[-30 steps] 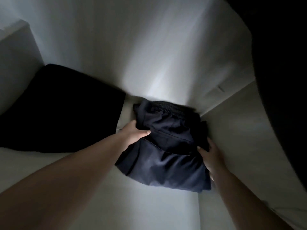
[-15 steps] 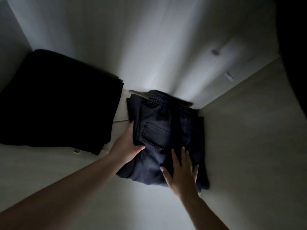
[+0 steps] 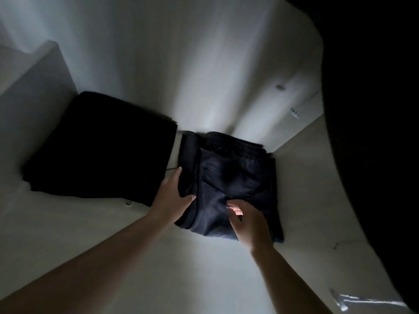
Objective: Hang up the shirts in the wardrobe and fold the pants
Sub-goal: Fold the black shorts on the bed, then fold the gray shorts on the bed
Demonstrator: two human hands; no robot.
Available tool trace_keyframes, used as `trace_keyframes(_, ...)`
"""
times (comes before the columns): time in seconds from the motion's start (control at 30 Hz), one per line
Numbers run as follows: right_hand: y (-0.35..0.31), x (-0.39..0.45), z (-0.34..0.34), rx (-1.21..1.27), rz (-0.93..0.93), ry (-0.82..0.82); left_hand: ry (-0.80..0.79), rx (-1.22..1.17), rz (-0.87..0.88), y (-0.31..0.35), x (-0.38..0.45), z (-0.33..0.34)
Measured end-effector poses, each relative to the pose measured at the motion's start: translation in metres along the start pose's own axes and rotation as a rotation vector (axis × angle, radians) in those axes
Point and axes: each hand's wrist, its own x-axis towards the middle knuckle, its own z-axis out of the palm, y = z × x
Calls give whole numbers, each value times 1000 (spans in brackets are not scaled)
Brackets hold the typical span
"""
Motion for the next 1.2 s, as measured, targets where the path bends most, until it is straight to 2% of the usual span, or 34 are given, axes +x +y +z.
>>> trace_keyframes(0.1,-38,-27,-9,224,-83,42,36,-161,-15,17,-40,-25)
trace_keyframes(0.2,-82,-49,-20,441,-109,9,80,-331,-31,31,-85,-54)
trace_keyframes(0.4,-180,-88,-54,690,-206,-136,343,-612,-58,58,-180,-120)
trace_keyframes(0.53,-243,-136,-69,827,-352,-303,549,-709,-21,65,-260,-168)
trace_keyframes(0.77,-315,-236,-80,805,-693,-603,862,-867,86,69,-404,-210)
trace_keyframes(0.97,-347,-350,-62,792,-875,-893,1128,-862,145,39,-543,-211)
trace_keyframes(1.2,-365,-524,-48,727,-1132,-1134,1493,-851,115,6,-727,-186)
